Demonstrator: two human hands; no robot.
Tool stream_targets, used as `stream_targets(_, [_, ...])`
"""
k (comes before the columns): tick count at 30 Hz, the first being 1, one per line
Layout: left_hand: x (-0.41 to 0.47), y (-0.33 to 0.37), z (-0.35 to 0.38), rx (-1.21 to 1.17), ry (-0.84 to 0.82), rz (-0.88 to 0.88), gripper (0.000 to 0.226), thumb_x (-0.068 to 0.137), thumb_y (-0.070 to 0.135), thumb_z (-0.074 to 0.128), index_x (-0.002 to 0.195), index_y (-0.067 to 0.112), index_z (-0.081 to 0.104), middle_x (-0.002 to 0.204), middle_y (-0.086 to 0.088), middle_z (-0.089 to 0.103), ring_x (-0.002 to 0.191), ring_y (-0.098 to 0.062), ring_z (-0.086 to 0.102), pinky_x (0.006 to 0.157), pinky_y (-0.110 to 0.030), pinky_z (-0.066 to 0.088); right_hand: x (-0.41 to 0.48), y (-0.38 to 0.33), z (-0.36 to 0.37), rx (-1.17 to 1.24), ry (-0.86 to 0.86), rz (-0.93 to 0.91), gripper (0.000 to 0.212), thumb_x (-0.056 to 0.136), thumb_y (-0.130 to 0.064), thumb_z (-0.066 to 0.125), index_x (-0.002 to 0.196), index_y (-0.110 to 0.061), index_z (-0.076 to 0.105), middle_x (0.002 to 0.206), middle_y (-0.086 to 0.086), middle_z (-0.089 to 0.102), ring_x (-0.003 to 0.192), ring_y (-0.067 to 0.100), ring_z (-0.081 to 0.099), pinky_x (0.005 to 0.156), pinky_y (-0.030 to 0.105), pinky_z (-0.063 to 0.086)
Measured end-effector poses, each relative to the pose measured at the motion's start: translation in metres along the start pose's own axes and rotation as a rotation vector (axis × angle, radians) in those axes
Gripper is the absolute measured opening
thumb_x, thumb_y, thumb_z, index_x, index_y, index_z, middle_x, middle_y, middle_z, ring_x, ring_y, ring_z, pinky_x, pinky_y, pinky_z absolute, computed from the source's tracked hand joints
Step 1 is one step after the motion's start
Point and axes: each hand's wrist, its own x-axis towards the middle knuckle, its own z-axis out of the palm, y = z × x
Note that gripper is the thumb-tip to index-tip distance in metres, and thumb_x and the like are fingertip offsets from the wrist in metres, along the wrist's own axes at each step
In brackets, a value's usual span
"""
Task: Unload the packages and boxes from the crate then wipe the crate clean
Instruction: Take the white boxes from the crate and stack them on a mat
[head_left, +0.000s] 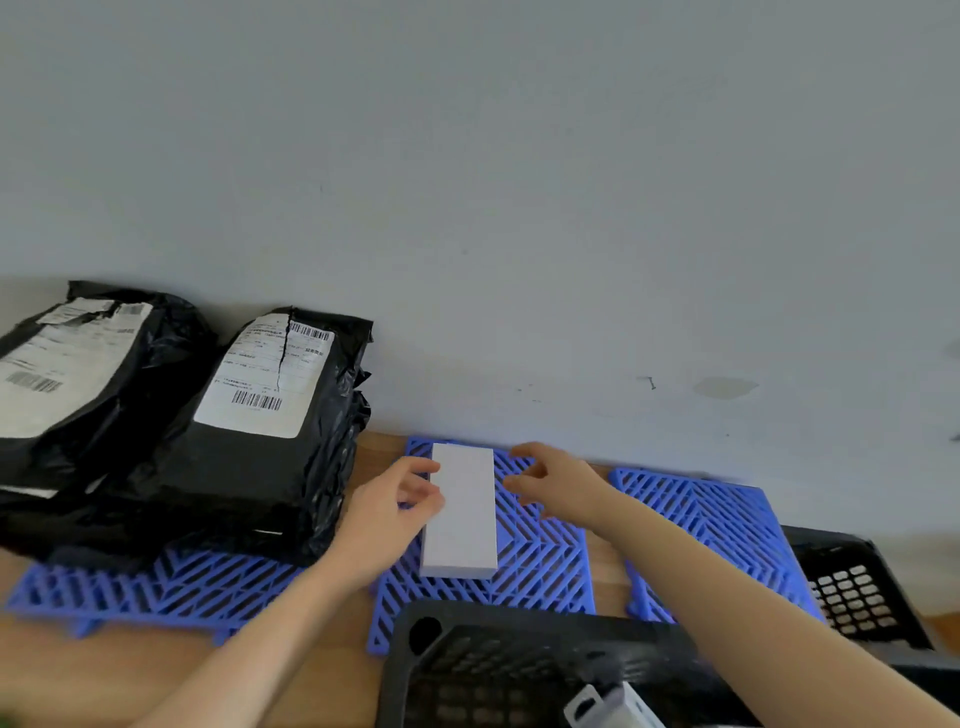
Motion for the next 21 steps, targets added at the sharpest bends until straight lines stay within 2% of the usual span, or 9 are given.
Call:
stream_targets(3, [-0.027,0.033,-0.015,0.007,0.092,0.063,0.02,0.091,0.021,0.067,0.101,0.038,0.062,0.089,0.013,0.069,0.085,0.002,0.062,0.081,-0.02,0.047,-0.036,-0.005,-0.018,0.14,0.089,-0.063,0.034,0.093,-0.023,0.058,0.126,-0.016,0.056,0.104,0.011,0.069,0.092,0.024,0.069,0.081,0.041,0.056])
stream_targets(6, [-0.061,0.064,-0.027,-0.003,0.158,0.11,0.018,0.091,0.021,0.066,0.106,0.031,0.066,0.092,0.01,0.07,0.091,-0.01,0.064,0.088,-0.028,0.049,-0.076,-0.006,-0.032,0.258,0.182,-0.152,0.021,0.093,-0.015,0.057,0.113,-0.016,0.063,0.094,0.006,0.072,0.08,0.016,0.069,0.077,0.036,0.057])
stream_targets(8, [-0.086,0.087,-0.029,-0.013,0.227,0.157,0.018,0.091,0.021,0.066,0.107,0.031,0.066,0.095,0.01,0.071,0.094,-0.008,0.064,0.088,-0.025,0.048,-0.103,-0.004,-0.039,0.318,0.215,-0.221,0.016,0.093,-0.011,0.054,0.101,-0.02,0.065,0.089,0.005,0.072,0.074,0.015,0.068,0.072,0.034,0.057])
stream_targets(10, [-0.114,0.111,-0.023,-0.023,0.324,0.206,0.019,0.091,0.021,0.065,0.107,0.031,0.066,0.095,0.011,0.071,0.093,-0.002,0.064,0.084,-0.016,0.046,-0.131,0.0,-0.042,0.363,0.236,-0.288,0.019,0.093,-0.008,0.053,0.093,-0.023,0.064,0.085,0.005,0.071,0.07,0.016,0.066,0.07,0.033,0.055])
stream_targets(12, [-0.145,0.13,-0.007,-0.044,0.426,0.258,0.019,0.092,0.019,0.064,0.11,0.028,0.065,0.096,0.011,0.07,0.091,0.002,0.063,0.077,-0.005,0.043,-0.162,0.006,-0.042,0.392,0.248,-0.34,0.018,0.093,-0.007,0.053,0.095,-0.02,0.066,0.082,0.003,0.071,0.069,0.016,0.065,0.069,0.032,0.055])
stream_targets(14, [-0.176,0.143,0.015,-0.052,0.495,0.303,0.019,0.092,0.016,0.064,0.109,0.023,0.065,0.095,0.01,0.07,0.09,0.001,0.063,0.075,-0.004,0.044,-0.191,0.017,-0.039,0.396,0.232,-0.373,0.017,0.093,-0.008,0.053,0.1,-0.016,0.067,0.083,0.002,0.072,0.068,0.014,0.064,0.065,0.026,0.055])
stream_targets(18, [-0.226,0.14,0.069,0.04,0.439,0.306,0.02,0.089,0.011,0.065,0.106,0.022,0.066,0.09,0.009,0.069,0.086,-0.001,0.062,0.075,-0.014,0.048,-0.233,0.055,-0.015,0.303,0.102,-0.377,0.018,0.094,-0.015,0.055,0.107,-0.017,0.067,0.089,0.001,0.073,0.074,0.011,0.067,0.072,0.029,0.058])
stream_targets(21, [-0.249,0.118,0.099,0.215,0.223,0.17,0.026,0.089,0.019,0.067,0.112,0.029,0.062,0.096,0.011,0.068,0.089,0.002,0.062,0.08,-0.016,0.049,-0.243,0.082,0.018,0.128,-0.005,-0.353,0.023,0.093,-0.024,0.057,0.115,-0.02,0.065,0.093,0.0,0.072,0.079,0.012,0.068,0.073,0.031,0.058])
